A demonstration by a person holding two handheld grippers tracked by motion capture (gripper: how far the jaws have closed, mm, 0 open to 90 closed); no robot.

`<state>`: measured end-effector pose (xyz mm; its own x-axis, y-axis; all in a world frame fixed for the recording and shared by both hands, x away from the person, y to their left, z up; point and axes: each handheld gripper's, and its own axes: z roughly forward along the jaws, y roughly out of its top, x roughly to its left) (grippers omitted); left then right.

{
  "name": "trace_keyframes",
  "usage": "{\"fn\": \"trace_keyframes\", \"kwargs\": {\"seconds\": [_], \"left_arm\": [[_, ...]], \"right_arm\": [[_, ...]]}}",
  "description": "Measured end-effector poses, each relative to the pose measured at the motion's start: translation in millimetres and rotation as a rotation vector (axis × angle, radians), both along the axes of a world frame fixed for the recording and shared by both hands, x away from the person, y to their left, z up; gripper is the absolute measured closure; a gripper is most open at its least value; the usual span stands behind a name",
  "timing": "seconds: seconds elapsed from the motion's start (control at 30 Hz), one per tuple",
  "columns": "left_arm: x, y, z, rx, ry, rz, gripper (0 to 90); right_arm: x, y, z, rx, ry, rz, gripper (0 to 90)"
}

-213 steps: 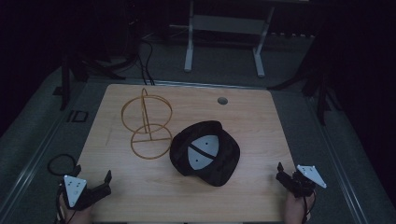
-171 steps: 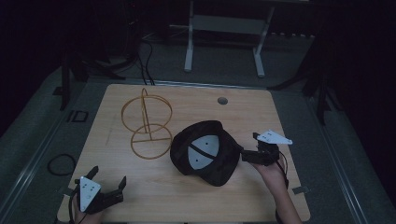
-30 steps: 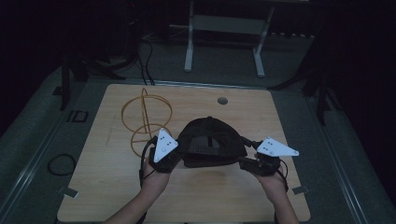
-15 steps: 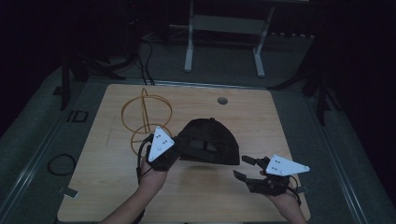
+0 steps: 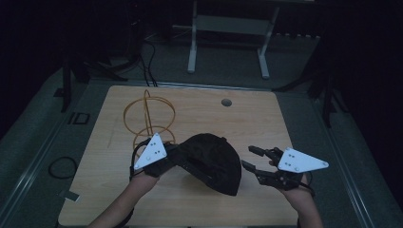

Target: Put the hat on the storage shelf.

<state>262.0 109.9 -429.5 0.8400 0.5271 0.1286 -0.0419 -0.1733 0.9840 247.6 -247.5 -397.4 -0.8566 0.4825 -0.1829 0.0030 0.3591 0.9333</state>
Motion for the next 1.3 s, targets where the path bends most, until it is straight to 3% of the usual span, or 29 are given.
{"fn": "trace_keyframes", "kwargs": {"seconds": [0.07,0.13,0.3,0.33,0.5,0.6,0.7,0.9,0.97,1.07,1.2,1.3], "left_arm": [[-0.1,0.3,0.8,-0.008,0.011,-0.052,89.5],[-1.0,-2.2,2.1,0.018,0.009,-0.090,89.5],[-4.5,-11.3,2.6,0.046,0.010,-0.139,89.5],[-4.8,-11.9,2.7,0.044,0.005,-0.130,89.5],[-3.0,-9.4,3.4,0.027,0.008,-0.119,89.4],[-2.5,-9.6,2.8,0.026,0.013,-0.113,89.5],[-2.9,-12.0,1.4,0.031,0.012,-0.115,89.5],[-0.7,-14.1,2.2,0.014,0.026,-0.128,89.4],[-0.7,-14.9,2.9,0.018,0.025,-0.124,89.4],[0.2,-13.9,3.2,0.012,0.033,-0.121,89.4],[1.8,-11.1,3.5,0.013,0.037,-0.102,89.2],[1.8,-11.3,5.8,0.015,0.035,-0.104,89.1]], "right_arm": [[2.4,17.2,6.2,-0.032,-0.017,0.047,44.2],[2.5,23.1,8.0,-0.047,-0.028,0.064,41.8],[3.1,45.2,14.0,-0.091,-0.061,0.138,43.6],[4.3,49.4,14.7,-0.096,-0.061,0.171,49.8],[6.3,49.5,12.4,-0.116,-0.050,0.195,55.6],[6.4,49.4,8.6,-0.146,-0.035,0.217,53.5],[6.8,50.8,4.8,-0.168,-0.037,0.201,54.6],[6.1,54.3,-1.0,-0.197,-0.047,0.198,69.7],[4.6,56.8,-2.0,-0.222,-0.058,0.196,82.9],[4.2,55.9,0.2,-0.205,-0.050,0.178,87.9],[3.5,48.0,6.6,-0.113,-0.027,0.190,88.2],[1.3,44.4,13.8,-0.071,-0.031,0.194,88.3]]}}
